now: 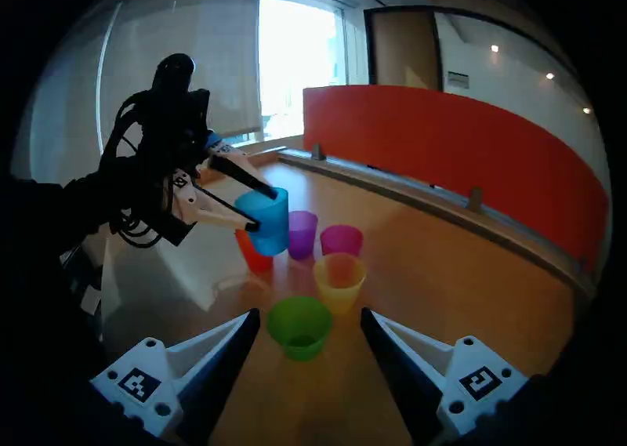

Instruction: Pour water

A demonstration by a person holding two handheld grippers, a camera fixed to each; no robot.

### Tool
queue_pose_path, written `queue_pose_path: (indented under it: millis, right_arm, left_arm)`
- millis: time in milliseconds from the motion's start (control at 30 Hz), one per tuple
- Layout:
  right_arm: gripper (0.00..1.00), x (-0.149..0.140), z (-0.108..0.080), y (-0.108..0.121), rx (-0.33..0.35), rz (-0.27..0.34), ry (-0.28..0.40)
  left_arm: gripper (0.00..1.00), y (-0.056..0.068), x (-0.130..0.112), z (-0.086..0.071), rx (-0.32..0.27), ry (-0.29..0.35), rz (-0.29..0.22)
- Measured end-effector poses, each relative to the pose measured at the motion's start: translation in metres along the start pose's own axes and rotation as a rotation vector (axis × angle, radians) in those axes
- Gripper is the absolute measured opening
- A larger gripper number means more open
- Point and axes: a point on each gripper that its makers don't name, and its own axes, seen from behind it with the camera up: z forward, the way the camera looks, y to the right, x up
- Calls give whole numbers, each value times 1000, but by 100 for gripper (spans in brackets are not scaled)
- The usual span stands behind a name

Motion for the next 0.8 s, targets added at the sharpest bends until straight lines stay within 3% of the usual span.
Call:
queue_pose_path:
  millis: [300, 800]
  right_arm:
    - [99, 10, -2, -6, 2, -4, 22]
    - [100, 13, 0, -9, -4, -6, 39]
  left_arm:
    - [89, -4, 32, -26, 22, 104, 0]
    - [89, -9, 58, -52, 34, 241, -49]
